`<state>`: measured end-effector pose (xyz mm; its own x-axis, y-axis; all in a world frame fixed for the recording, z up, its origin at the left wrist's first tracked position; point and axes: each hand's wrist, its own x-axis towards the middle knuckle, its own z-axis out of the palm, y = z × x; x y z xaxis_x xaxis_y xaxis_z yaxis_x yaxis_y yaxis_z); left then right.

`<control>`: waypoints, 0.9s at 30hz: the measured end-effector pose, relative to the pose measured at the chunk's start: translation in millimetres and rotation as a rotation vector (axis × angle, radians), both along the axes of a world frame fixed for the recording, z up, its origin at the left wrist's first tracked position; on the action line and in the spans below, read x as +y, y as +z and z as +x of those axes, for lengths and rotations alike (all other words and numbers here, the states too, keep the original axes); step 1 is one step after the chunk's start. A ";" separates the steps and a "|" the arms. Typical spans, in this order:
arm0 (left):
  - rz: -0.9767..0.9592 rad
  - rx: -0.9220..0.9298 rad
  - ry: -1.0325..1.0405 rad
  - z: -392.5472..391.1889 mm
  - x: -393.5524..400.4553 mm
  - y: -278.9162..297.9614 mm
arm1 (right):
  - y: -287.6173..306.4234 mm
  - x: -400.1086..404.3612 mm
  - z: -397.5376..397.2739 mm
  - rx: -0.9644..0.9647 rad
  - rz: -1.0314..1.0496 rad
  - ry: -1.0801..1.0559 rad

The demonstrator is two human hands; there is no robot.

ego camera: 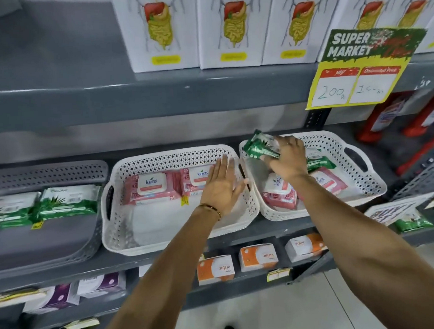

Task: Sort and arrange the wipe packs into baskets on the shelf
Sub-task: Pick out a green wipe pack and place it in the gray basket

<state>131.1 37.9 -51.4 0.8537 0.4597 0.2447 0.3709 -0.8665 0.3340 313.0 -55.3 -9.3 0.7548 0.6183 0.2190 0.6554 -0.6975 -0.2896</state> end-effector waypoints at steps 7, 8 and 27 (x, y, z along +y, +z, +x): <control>0.029 -0.037 0.088 -106.2 30.7 11.5 | 22.5 49.2 -106.3 -0.070 0.126 0.101; 0.026 -0.055 0.105 -127.6 35.8 13.7 | 24.0 57.8 -124.3 -0.066 0.152 0.113; 0.089 0.177 0.624 -486.5 150.7 -23.0 | -3.6 251.9 -464.3 0.213 -0.189 0.763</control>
<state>-355.4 188.6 -74.4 0.4642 0.8661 0.1853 0.8556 -0.4926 0.1589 -151.3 196.6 -12.9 0.1249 0.9913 -0.0412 0.9141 -0.1311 -0.3838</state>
